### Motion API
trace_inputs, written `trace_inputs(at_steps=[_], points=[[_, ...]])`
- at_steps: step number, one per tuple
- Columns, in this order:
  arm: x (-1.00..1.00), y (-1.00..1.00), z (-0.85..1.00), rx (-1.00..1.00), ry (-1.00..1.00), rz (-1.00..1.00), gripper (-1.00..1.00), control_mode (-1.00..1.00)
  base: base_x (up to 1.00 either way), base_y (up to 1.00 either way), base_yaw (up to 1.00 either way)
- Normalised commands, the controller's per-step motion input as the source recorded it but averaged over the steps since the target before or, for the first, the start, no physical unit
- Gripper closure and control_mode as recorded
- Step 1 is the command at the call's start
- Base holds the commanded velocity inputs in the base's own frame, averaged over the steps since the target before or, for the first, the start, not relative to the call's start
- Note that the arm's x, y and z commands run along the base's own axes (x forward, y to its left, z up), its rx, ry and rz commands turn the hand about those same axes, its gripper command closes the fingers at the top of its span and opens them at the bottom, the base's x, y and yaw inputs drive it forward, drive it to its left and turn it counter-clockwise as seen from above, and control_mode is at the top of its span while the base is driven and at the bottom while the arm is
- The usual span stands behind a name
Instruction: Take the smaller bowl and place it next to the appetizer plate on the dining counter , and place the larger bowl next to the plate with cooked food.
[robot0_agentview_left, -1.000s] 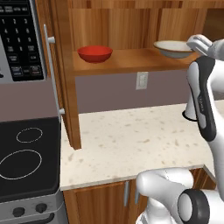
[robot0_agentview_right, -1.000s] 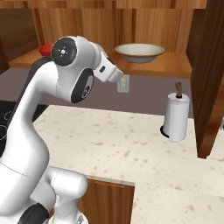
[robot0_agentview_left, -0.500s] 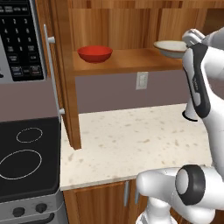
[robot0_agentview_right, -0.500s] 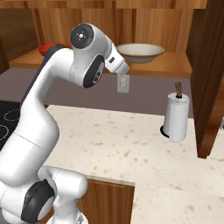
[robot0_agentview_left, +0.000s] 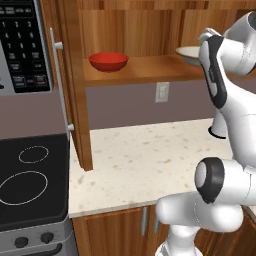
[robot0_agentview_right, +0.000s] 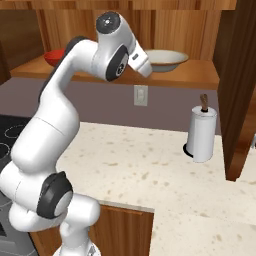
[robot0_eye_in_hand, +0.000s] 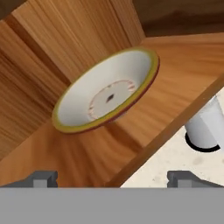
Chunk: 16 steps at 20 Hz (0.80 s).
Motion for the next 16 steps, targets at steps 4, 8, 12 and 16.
trace_inputs(at_steps=[4,8,12,16], points=[[0.53,-0.23,-0.16,0.0,0.0,0.0,-1.0,-1.0,0.0,0.0,0.0],[0.49,-0.25,-0.21,0.0,0.0,0.0,-1.0,-1.0,0.0,0.0,0.0],[0.5,-0.23,-0.14,0.0,0.0,0.0,-1.0,-1.0,0.0,0.0,0.0],[0.6,-0.28,-0.1,0.02,0.02,0.01,-1.0,-1.0,0.0,0.0,0.0]])
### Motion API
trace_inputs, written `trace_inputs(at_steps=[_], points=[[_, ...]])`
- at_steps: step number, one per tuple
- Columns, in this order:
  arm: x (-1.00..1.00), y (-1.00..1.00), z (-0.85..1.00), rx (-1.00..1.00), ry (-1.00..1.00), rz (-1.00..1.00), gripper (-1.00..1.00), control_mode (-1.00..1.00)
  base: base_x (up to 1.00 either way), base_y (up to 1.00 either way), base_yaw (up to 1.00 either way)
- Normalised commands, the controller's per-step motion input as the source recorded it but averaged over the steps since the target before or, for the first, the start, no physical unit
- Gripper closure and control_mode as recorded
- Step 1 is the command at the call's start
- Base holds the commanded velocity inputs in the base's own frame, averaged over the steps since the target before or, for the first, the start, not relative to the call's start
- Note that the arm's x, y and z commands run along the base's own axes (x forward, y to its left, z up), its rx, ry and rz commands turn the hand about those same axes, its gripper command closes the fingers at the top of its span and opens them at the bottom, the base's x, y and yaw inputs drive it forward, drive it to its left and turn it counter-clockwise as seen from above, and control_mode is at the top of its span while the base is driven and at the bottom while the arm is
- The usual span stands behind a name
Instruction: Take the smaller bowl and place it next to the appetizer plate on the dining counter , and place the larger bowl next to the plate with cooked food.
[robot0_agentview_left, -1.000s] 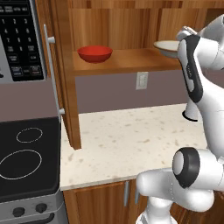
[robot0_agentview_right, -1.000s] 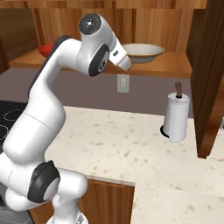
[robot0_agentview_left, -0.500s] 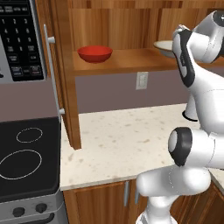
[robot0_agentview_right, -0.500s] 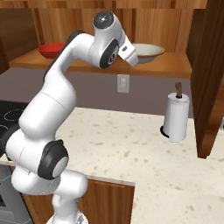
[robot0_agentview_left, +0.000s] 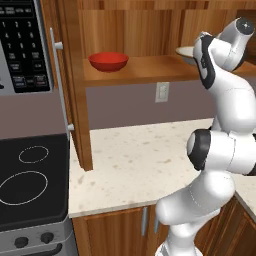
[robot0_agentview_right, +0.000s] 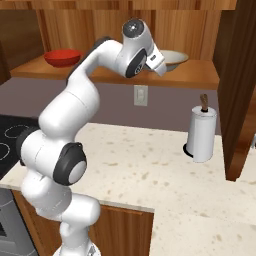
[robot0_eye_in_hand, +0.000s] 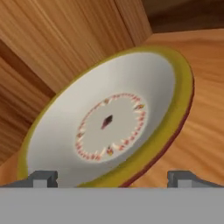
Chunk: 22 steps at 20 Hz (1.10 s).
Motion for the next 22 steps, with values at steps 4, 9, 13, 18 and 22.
trace_inputs(at_steps=[4,9,13,18,22], points=[[0.62,-0.23,-0.13,0.0,0.02,0.01,-1.0,-1.0,0.0,0.0,0.0],[0.49,-0.1,-0.13,0.0,0.02,0.0,1.0,-1.0,0.0,0.0,0.0],[0.09,0.0,-0.02,0.0,0.01,0.0,1.0,-1.0,0.0,0.0,0.0],[-0.14,0.18,-0.22,0.0,0.0,0.0,1.0,-1.0,0.0,0.0,0.0],[-0.59,0.8,-0.48,-0.06,0.0,0.01,1.0,-1.0,0.0,0.0,0.0]])
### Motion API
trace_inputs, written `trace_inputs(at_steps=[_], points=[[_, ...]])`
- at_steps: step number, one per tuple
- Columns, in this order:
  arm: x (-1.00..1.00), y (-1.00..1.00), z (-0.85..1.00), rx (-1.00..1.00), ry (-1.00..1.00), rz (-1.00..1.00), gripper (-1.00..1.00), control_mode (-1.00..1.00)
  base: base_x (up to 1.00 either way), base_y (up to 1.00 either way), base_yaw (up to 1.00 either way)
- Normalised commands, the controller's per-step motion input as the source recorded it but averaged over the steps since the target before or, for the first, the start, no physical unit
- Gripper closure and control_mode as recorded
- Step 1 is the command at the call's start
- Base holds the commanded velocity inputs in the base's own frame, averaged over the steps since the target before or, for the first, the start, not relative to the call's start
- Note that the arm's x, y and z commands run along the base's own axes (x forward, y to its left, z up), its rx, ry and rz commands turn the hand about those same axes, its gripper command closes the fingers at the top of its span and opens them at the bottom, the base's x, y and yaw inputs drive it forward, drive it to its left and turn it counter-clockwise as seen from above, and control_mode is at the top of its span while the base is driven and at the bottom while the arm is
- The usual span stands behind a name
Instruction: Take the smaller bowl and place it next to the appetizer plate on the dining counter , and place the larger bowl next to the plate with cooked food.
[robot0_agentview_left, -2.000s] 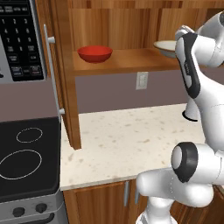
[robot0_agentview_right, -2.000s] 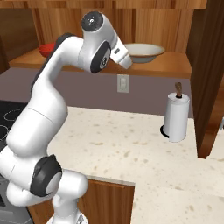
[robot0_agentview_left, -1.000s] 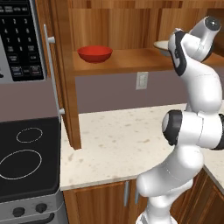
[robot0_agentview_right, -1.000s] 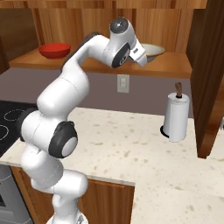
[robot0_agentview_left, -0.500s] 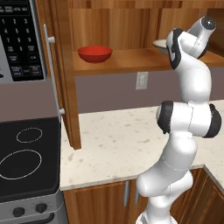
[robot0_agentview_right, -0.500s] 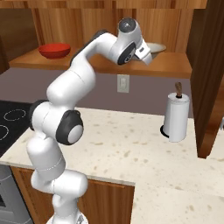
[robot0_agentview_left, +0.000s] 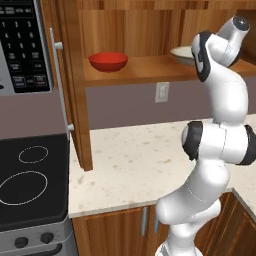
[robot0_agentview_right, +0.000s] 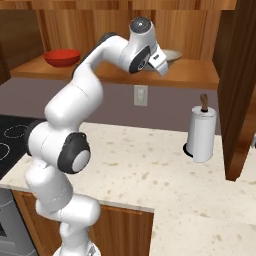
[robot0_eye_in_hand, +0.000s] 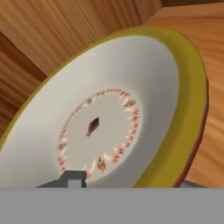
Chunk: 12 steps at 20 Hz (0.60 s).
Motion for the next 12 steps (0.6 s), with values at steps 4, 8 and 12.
trace_inputs(at_steps=[4,8,12], points=[[-0.93,0.84,-0.04,-0.02,-0.04,0.07,1.0,-1.0,0.0,0.0,0.0],[-1.0,0.89,0.0,-0.01,-0.07,0.11,1.0,-1.0,0.0,0.0,0.0],[-1.0,0.66,0.0,0.01,0.0,0.11,1.0,-1.0,0.0,0.0,0.0]])
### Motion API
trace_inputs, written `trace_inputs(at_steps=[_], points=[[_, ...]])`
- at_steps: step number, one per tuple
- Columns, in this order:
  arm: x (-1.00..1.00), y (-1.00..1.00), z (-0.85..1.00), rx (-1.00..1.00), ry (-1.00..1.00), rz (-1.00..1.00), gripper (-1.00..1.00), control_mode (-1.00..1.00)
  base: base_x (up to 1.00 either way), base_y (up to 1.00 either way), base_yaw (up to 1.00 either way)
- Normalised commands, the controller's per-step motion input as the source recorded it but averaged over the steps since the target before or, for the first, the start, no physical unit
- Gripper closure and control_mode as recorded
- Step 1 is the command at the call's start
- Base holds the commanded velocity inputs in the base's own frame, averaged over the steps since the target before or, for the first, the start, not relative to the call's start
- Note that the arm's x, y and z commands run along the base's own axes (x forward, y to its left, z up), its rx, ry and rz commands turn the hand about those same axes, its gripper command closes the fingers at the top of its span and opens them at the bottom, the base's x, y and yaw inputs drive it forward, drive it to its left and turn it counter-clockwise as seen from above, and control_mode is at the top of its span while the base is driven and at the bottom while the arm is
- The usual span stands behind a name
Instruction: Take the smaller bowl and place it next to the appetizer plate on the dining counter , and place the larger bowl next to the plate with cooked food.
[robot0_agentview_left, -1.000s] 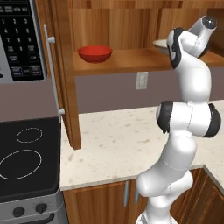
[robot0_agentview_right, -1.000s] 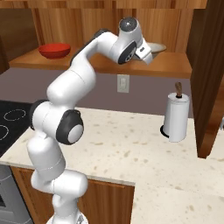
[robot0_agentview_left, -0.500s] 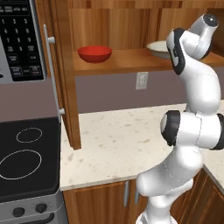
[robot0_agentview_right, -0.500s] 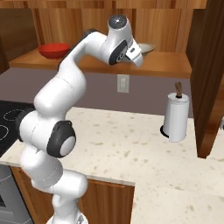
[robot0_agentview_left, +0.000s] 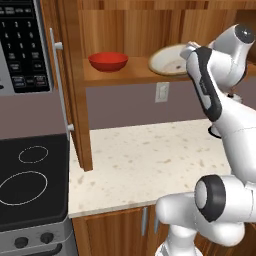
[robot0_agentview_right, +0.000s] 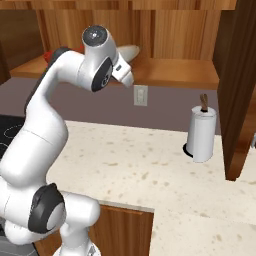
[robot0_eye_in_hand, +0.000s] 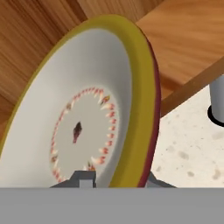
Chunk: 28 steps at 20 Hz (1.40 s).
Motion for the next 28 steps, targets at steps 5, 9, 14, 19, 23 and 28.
trace_inputs(at_steps=[5,9,14,19,23,28], points=[[-1.0,0.21,0.01,0.12,-0.01,0.1,1.0,-1.0,0.0,0.0,0.0],[-0.98,-0.05,0.0,0.09,-0.01,0.06,1.0,-1.0,0.0,0.0,0.0],[-0.87,0.0,-0.02,-0.04,-0.03,0.02,1.0,-1.0,0.0,0.0,0.0],[-0.41,0.17,-0.11,-0.11,0.03,0.06,1.0,-1.0,0.0,0.0,0.0],[-0.09,0.05,-0.07,-0.03,0.01,0.03,1.0,1.0,-0.45,0.14,0.14],[0.0,0.0,0.0,0.0,0.0,0.0,1.0,1.0,-0.9,0.37,0.19]])
